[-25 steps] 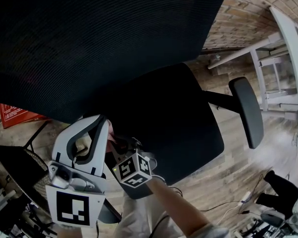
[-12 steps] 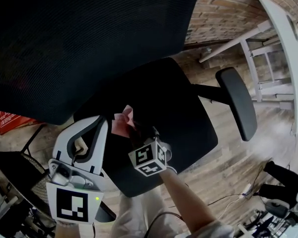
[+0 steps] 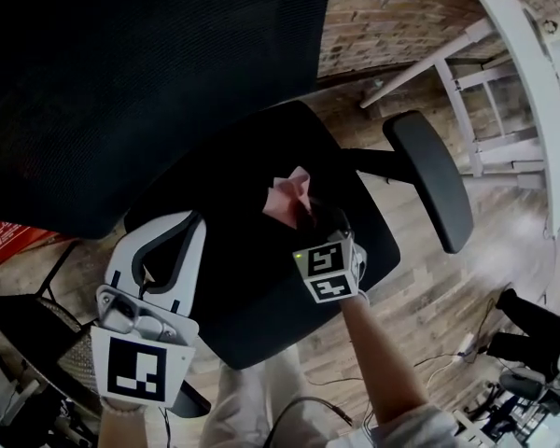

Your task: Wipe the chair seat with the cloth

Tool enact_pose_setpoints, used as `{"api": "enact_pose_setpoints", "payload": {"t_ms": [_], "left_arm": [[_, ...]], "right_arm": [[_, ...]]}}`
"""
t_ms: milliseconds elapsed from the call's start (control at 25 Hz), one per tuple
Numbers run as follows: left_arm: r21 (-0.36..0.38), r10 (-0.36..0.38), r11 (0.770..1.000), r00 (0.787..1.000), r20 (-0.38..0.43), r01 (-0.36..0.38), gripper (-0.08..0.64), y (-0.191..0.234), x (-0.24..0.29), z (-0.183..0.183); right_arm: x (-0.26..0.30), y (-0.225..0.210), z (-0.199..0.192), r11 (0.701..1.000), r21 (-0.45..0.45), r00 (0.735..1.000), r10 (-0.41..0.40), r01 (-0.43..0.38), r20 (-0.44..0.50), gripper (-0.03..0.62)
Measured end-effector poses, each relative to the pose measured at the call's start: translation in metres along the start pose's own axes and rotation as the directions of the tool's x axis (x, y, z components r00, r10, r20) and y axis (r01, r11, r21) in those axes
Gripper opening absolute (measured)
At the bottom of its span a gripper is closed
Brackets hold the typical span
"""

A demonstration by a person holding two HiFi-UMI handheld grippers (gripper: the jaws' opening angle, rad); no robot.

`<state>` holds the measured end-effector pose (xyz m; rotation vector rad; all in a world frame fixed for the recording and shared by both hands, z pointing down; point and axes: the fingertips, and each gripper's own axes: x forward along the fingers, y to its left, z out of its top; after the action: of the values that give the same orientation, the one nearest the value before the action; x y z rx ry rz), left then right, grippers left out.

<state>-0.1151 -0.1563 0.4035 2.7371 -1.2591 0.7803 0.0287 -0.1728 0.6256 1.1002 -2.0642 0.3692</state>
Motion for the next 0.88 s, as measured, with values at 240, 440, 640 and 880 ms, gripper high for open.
{"api": "enact_pose_setpoints", "payload": {"t_ms": [240, 440, 640, 880], "left_arm": [[0.032, -0.051, 0.998, 0.998, 0.022, 0.050, 0.018, -0.016, 0.022, 0.005], [0.037, -0.083, 0.996, 0.995, 0.047, 0.081, 0.018, -0.029, 0.035, 0.013], [0.054, -0.095, 0.994, 0.994, 0.056, 0.092, 0.018, -0.036, 0.044, 0.016], [0.039, -0.089, 0.995, 0.995, 0.048, 0.087, 0.018, -0.033, 0.044, 0.011]], "right_arm": [[-0.018, -0.059, -0.018, 0.993, 0.034, 0.994, -0.108, 0.109, -0.021, 0.055], [-0.038, -0.099, -0.036, 0.979, 0.083, 0.982, -0.184, 0.187, -0.045, 0.055], [-0.044, -0.103, -0.045, 0.971, 0.135, 0.980, -0.192, 0.196, -0.045, 0.055], [-0.040, -0.062, -0.043, 0.974, 0.177, 0.989, -0.141, 0.145, -0.036, 0.055]]}}
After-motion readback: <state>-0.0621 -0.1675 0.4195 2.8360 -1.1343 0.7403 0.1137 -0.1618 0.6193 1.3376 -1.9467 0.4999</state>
